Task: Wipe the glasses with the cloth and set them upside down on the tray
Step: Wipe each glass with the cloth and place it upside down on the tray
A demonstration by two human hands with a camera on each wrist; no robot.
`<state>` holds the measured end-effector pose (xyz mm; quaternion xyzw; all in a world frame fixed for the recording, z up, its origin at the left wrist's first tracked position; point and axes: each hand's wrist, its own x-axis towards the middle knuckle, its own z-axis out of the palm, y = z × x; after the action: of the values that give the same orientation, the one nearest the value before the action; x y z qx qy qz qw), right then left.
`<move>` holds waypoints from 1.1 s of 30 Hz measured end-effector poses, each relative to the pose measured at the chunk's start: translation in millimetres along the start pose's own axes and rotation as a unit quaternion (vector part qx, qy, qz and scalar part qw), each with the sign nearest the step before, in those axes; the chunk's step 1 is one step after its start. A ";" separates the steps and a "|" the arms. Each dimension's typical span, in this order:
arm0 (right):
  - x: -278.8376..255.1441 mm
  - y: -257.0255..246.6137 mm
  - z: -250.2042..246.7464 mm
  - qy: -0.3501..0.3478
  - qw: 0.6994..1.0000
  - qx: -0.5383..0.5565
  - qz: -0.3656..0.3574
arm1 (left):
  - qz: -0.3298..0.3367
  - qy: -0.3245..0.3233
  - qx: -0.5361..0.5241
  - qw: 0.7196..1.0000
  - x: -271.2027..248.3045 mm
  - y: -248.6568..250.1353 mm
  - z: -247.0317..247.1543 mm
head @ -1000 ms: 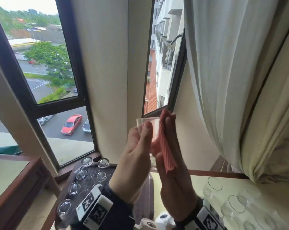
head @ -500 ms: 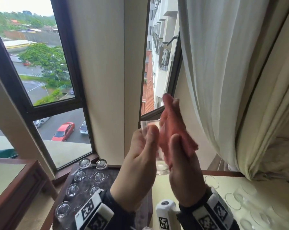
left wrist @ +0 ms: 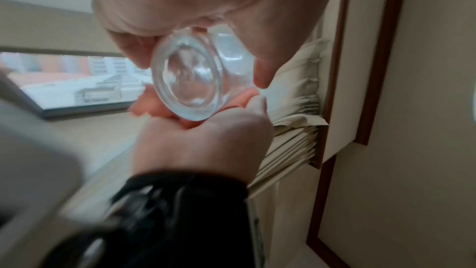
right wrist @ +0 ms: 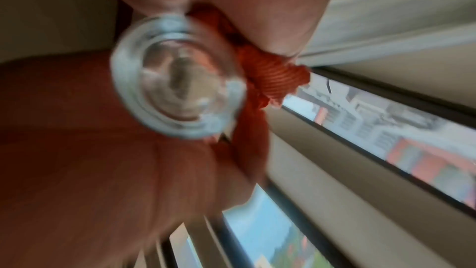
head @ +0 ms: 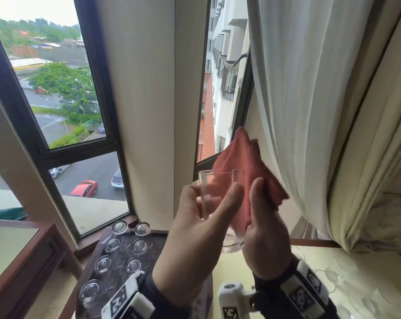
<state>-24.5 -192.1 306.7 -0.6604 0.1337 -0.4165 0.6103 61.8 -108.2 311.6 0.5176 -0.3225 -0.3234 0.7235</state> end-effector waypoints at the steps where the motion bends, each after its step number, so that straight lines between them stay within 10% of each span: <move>1: 2.7 -6.5 0.9 0.001 0.999 -0.032 -0.001 | 0.001 -0.025 -0.002 1.000 -1.4 1.2 2.8; 6: -20.3 13.8 14.2 0.002 0.963 -0.186 -0.193 | 0.009 -0.032 -0.036 0.999 9.1 18.6 -6.8; 15: -10.3 11.6 7.9 0.023 0.997 -0.070 -0.034 | 0.041 -0.061 0.022 0.997 -1.0 12.9 -7.6; 20: -0.6 -7.0 10.8 0.026 0.981 -0.099 -0.163 | 0.030 -0.015 0.060 0.998 -4.0 2.7 -2.0; 25: -25.9 15.3 23.2 -0.117 0.947 -0.181 -0.239 | 0.004 0.029 -0.008 1.000 16.7 21.6 -14.6; 33: -17.0 19.6 9.2 -0.017 0.994 -0.093 -0.053 | -0.026 0.003 0.060 0.998 4.8 9.2 -1.8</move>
<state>-21.9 -178.3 283.0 -0.7272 0.1263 -0.4229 0.5257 67.3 -108.7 320.6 0.5697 -0.3255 -0.3201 0.6834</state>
